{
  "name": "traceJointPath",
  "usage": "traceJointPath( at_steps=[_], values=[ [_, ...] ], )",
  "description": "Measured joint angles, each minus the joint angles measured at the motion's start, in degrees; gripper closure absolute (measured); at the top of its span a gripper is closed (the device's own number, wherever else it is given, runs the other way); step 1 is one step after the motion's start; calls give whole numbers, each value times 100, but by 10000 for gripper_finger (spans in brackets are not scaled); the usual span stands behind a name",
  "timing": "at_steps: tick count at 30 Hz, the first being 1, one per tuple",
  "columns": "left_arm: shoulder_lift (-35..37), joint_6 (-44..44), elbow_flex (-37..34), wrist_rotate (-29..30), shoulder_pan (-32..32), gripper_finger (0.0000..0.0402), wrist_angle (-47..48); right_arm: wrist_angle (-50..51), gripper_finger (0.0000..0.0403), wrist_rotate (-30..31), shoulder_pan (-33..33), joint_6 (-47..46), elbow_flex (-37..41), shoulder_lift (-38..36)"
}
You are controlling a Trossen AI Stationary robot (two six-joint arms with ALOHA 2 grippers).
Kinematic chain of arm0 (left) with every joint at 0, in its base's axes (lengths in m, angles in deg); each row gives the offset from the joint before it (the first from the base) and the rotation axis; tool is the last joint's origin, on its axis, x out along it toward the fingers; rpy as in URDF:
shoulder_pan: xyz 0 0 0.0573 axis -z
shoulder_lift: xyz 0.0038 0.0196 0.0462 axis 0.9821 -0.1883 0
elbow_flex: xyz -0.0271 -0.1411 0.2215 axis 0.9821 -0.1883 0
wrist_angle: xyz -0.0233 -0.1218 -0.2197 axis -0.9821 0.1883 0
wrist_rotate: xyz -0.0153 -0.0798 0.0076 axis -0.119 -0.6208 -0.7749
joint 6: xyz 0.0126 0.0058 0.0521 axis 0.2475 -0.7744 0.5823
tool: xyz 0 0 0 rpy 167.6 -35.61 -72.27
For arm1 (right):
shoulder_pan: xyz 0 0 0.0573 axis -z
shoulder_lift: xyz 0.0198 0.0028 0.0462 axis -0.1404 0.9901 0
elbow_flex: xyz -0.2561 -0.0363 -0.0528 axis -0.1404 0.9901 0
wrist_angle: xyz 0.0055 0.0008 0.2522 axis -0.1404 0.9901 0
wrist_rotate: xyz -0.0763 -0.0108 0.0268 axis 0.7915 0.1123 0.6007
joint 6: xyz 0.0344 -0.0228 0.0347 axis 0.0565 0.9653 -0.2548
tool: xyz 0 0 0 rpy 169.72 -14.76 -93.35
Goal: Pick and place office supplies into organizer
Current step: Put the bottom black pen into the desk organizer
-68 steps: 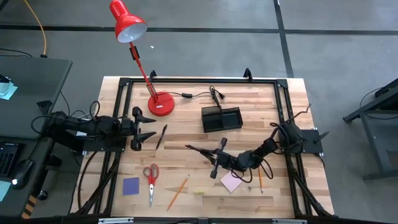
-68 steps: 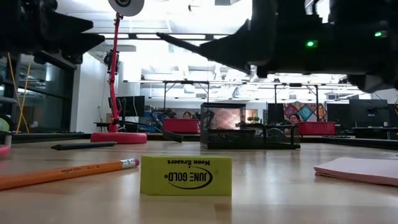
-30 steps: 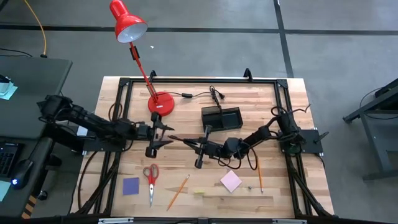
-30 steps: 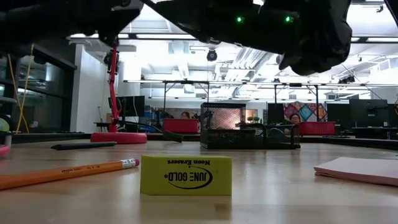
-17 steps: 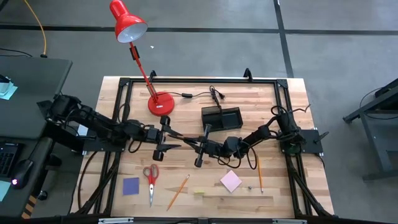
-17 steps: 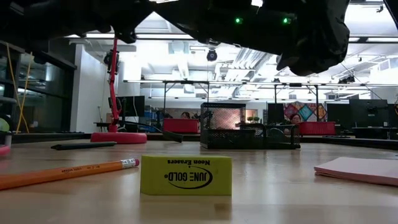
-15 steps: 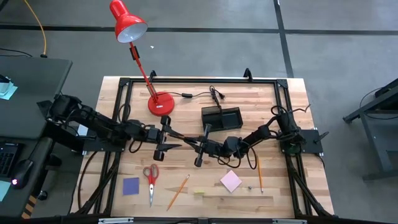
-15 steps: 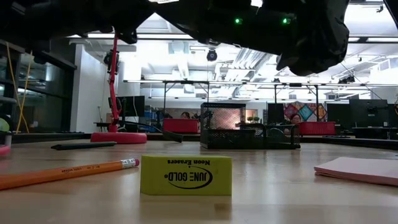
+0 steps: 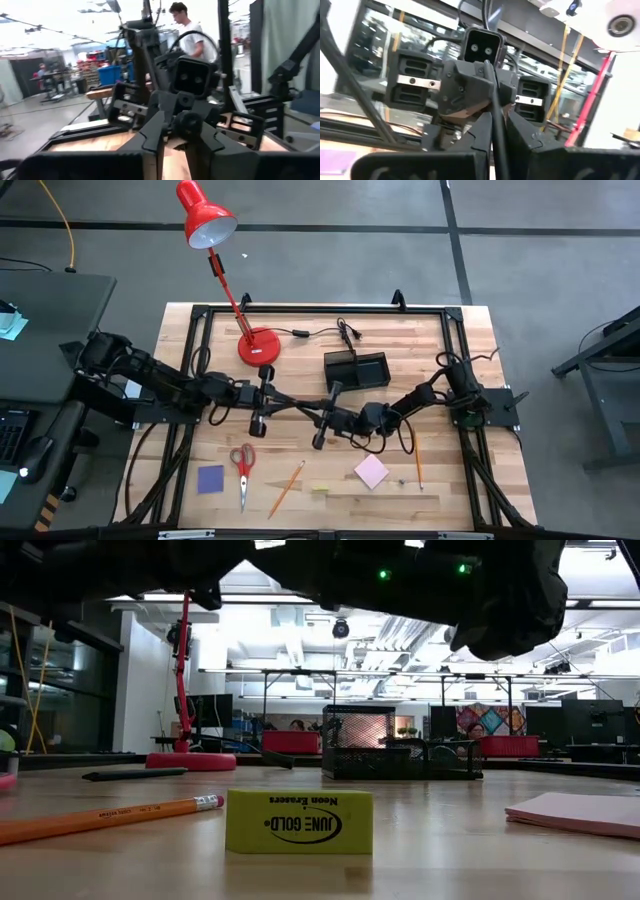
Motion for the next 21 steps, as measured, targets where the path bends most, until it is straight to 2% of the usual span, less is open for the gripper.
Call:
traceJointPath(
  at_steps=[2,5,7,10,14,21],
  values=[
    [-4,14,0,42,2,360,25,62,367,367,-93,186,-9,0],
    [-4,78,-13,77,0,375,43,282,339,1413,-275,260,16,-13],
    [1,118,-13,59,4,375,46,437,312,1740,-414,347,106,-13],
    [15,126,-7,35,13,374,131,522,271,1901,-667,378,313,2],
    [11,186,-9,19,14,373,177,400,235,2053,-987,-63,658,-82],
    [13,250,-7,169,2,373,87,438,225,1908,-1539,-1670,1768,-579]
  ],
)
